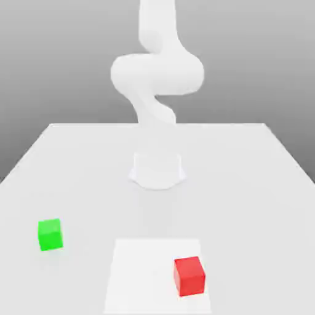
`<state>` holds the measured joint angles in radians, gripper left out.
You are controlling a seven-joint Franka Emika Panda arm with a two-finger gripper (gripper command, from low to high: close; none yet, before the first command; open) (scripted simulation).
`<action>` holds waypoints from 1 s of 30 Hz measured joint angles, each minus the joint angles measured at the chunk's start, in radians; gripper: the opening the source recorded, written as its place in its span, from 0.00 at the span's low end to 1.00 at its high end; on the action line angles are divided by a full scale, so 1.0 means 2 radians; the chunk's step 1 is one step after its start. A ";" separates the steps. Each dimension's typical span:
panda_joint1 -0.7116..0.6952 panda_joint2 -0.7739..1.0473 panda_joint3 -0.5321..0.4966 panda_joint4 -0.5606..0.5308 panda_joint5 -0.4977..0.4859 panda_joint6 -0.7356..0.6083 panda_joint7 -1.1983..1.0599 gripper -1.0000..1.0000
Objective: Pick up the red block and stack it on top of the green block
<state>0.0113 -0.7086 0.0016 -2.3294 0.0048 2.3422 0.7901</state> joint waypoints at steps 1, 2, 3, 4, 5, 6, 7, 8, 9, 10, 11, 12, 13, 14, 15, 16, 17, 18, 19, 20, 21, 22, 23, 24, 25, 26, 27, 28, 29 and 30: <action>0.002 0.020 0.001 -0.006 0.001 0.009 -0.002 0.50; 0.005 0.039 0.001 -0.012 0.002 0.018 -0.004 0.50; 0.007 0.057 0.002 -0.018 0.003 0.026 -0.006 0.50; 0.009 0.075 0.002 -0.024 0.004 0.035 -0.008 0.50; 0.011 0.094 0.003 -0.030 0.004 0.043 -0.010 0.50; 0.013 0.112 0.004 -0.036 0.005 0.052 -0.012 0.50; 0.014 0.130 0.006 -0.042 0.007 0.060 -0.014 0.50; 0.016 0.148 0.007 -0.048 0.007 0.068 -0.015 0.50; 0.017 0.166 0.008 -0.054 0.007 0.077 -0.017 0.50; 0.019 0.184 0.009 -0.059 0.008 0.085 -0.019 0.50; 0.021 0.203 0.011 -0.065 0.008 0.093 -0.020 0.50; 0.023 0.221 0.012 -0.071 0.008 0.102 -0.021 0.50; 0.024 0.239 0.013 -0.077 0.008 0.110 -0.022 0.50; 0.025 0.257 0.015 -0.083 0.007 0.119 -0.023 0.50; 0.027 0.275 0.016 -0.089 0.007 0.127 -0.024 0.50; 0.028 0.293 0.018 -0.094 0.006 0.135 -0.025 0.50; 0.030 0.311 0.019 -0.100 0.004 0.144 -0.025 0.50; 0.034 0.329 0.019 -0.106 0.003 0.152 -0.025 0.50; 0.036 0.348 0.020 -0.112 0.001 0.160 -0.025 0.50; 0.039 0.366 0.020 -0.118 -0.001 0.169 -0.025 0.50; 0.040 0.384 0.021 -0.124 -0.004 0.177 -0.024 0.50; 0.042 0.402 0.021 -0.129 -0.007 0.186 -0.023 0.50; 0.043 0.420 0.020 -0.131 -0.009 0.198 -0.022 0.50; 0.043 0.438 0.019 -0.130 -0.011 0.211 -0.021 0.50; 0.044 0.456 0.018 -0.128 -0.014 0.226 -0.020 0.50; 0.045 0.474 0.017 -0.126 -0.016 0.241 -0.018 0.50; 0.047 0.493 0.014 -0.124 -0.017 0.256 -0.017 0.50; 0.049 0.510 0.013 -0.121 -0.018 0.270 -0.016 0.00; 0.049 0.510 0.013 -0.121 -0.018 0.270 -0.016 0.00; 0.049 0.510 0.013 -0.121 -0.018 0.270 -0.016 0.00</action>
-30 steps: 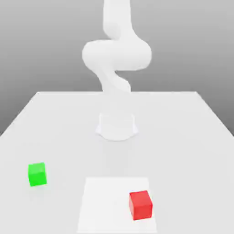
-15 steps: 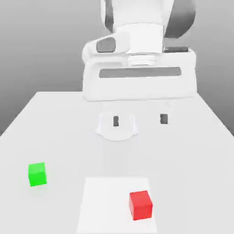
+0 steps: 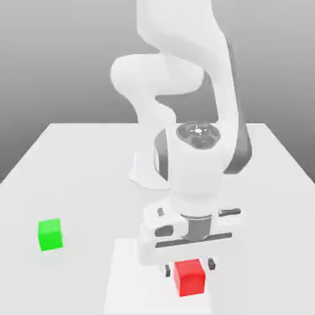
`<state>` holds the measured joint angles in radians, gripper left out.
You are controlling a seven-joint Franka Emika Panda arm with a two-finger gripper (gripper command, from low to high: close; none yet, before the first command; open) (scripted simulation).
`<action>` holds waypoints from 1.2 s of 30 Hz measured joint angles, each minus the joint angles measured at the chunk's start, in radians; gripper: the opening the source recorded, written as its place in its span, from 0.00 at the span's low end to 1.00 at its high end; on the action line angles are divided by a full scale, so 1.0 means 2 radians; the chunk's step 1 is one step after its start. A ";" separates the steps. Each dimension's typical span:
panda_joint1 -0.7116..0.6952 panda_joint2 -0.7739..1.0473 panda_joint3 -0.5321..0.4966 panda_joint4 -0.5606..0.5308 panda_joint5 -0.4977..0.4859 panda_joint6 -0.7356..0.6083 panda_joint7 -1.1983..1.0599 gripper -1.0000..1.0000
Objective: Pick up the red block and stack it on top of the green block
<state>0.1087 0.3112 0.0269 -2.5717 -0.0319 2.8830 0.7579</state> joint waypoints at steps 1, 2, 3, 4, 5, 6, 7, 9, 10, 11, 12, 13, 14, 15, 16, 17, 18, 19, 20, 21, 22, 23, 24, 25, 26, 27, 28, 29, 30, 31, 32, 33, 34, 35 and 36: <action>0.000 0.000 0.000 0.000 0.000 0.000 0.000 0.00; 0.000 0.000 0.000 0.000 -0.001 0.000 0.001 0.00; 0.000 0.000 0.000 0.000 -0.001 0.000 0.001 0.00; 0.000 0.009 -0.001 0.001 -0.002 0.007 0.001 0.00; 0.000 0.004 0.000 0.001 -0.002 0.003 0.001 0.00; 0.000 -0.007 0.000 -0.001 0.000 -0.006 0.000 0.00; -0.001 -0.022 0.002 -0.003 0.001 -0.019 -0.001 0.00; -0.003 -0.056 0.004 -0.009 0.005 -0.047 -0.004 0.00; -0.003 -0.073 0.005 -0.011 0.008 -0.062 -0.006 0.00; -0.008 -0.087 -0.001 -0.015 0.007 -0.072 -0.003 0.00; -0.017 -0.096 -0.012 -0.019 0.004 -0.077 0.005 0.00; -0.029 -0.105 -0.025 -0.023 0.001 -0.080 0.012 0.00; -0.045 -0.112 -0.038 -0.027 -0.003 -0.083 0.021 0.00; -0.065 -0.120 -0.049 -0.032 -0.007 -0.086 0.030 0.00; -0.084 -0.127 -0.060 -0.036 -0.011 -0.088 0.038 0.00; -0.102 -0.135 -0.068 -0.041 -0.013 -0.090 0.046 0.00; -0.118 -0.142 -0.078 -0.045 -0.016 -0.093 0.054 0.00; -0.139 -0.149 -0.083 -0.049 -0.018 -0.095 0.062 0.00; -0.156 -0.156 -0.092 -0.054 -0.020 -0.097 0.070 0.00; -0.173 -0.163 -0.101 -0.058 -0.022 -0.099 0.077 0.00; -0.191 -0.169 -0.109 -0.063 -0.022 -0.101 0.083 0.00; -0.206 -0.176 -0.116 -0.067 -0.022 -0.103 0.090 0.00; -0.222 -0.182 -0.124 -0.072 -0.022 -0.105 0.095 0.00; -0.237 -0.188 -0.132 -0.076 -0.020 -0.107 0.101 0.00; -0.250 -0.193 -0.140 -0.081 -0.019 -0.109 0.105 0.00; -0.262 -0.200 -0.150 -0.086 -0.017 -0.111 0.111 0.00; -0.267 -0.197 -0.155 -0.088 -0.012 -0.107 0.110 0.00; -0.268 -0.189 -0.157 -0.088 -0.004 -0.099 0.107 0.00; -0.266 -0.178 -0.157 -0.088 0.004 -0.088 0.101 0.00; -0.265 -0.166 -0.157 -0.087 0.014 -0.077 0.095 0.00; -0.268 -0.153 -0.153 -0.087 0.025 -0.065 0.087 0.00; -0.269 -0.139 -0.149 -0.086 0.036 -0.052 0.079 0.00; -0.270 -0.124 -0.145 -0.086 0.048 -0.039 0.071 0.00; -0.273 -0.110 -0.140 -0.085 0.059 -0.025 0.063 0.00; -0.276 -0.096 -0.135 -0.085 0.070 -0.013 0.055 1.00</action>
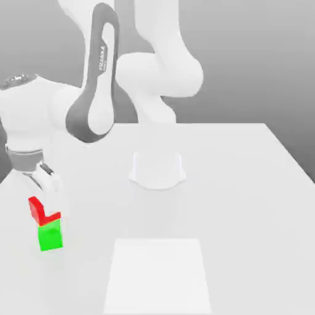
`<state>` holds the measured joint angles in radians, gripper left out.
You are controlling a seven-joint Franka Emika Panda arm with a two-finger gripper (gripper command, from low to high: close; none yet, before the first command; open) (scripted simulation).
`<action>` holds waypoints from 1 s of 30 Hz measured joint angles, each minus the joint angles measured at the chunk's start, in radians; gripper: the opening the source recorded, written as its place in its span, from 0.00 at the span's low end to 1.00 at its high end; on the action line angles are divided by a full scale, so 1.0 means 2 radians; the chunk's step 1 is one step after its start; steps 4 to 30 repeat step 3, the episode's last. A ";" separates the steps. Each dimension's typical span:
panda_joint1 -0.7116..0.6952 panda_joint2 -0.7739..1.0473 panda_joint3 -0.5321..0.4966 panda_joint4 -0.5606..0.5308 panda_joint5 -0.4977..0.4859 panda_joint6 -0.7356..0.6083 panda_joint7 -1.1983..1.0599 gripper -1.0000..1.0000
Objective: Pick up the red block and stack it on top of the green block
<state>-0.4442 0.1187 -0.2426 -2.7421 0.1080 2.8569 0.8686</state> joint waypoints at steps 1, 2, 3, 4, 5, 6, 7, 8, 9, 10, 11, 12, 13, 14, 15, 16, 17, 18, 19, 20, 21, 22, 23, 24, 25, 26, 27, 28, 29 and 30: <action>0.000 0.000 0.000 0.000 0.000 0.000 0.000 1.00; 0.000 0.000 0.000 0.000 0.000 0.000 0.000 1.00; 0.000 0.000 0.000 0.000 0.000 0.000 0.000 1.00; 0.000 0.000 0.000 0.000 0.000 0.000 0.000 1.00; 0.000 0.000 0.000 0.000 0.000 0.000 0.000 1.00; 0.000 0.000 0.000 0.000 0.000 0.000 0.000 1.00; 0.000 0.000 0.000 0.000 0.000 0.000 0.000 1.00; 0.000 0.000 0.000 0.000 0.000 0.000 0.000 1.00; 0.000 0.000 0.000 0.000 0.000 0.000 0.000 1.00; 0.000 0.000 0.000 0.000 0.000 0.000 0.000 1.00; 0.000 0.000 0.000 0.000 0.000 0.000 0.000 1.00; 0.000 0.000 0.000 0.000 0.000 0.000 0.000 1.00; 0.000 0.000 0.000 0.000 0.000 0.000 0.000 1.00; 0.000 0.000 0.000 0.000 0.000 0.000 0.000 1.00; 0.000 0.000 0.000 0.000 0.000 0.000 0.000 1.00; 0.000 0.000 0.000 0.000 0.000 0.000 0.000 1.00; 0.000 0.000 0.000 0.000 0.000 0.000 0.000 1.00; 0.000 0.000 0.000 0.000 0.000 0.000 0.000 1.00; 0.000 0.000 0.000 0.000 0.000 0.000 0.000 1.00; 0.000 0.000 0.000 0.000 0.000 0.000 0.000 1.00; 0.000 0.000 0.000 0.000 0.000 0.000 0.000 1.00; 0.000 0.000 0.000 0.000 0.000 0.000 0.000 1.00; 0.000 0.000 0.000 0.000 0.000 0.000 0.000 1.00; 0.000 0.000 0.000 0.000 0.000 0.000 0.000 1.00; 0.000 0.000 0.000 0.000 0.000 0.000 0.000 1.00; 0.000 0.000 0.000 0.000 0.000 0.000 0.000 1.00; 0.000 0.000 0.000 0.000 0.000 0.000 0.000 1.00; 0.000 0.000 0.000 0.000 0.000 0.000 0.000 1.00; 0.000 0.000 0.000 0.000 0.000 0.000 0.000 1.00; 0.000 0.000 0.000 0.000 0.000 0.000 0.000 1.00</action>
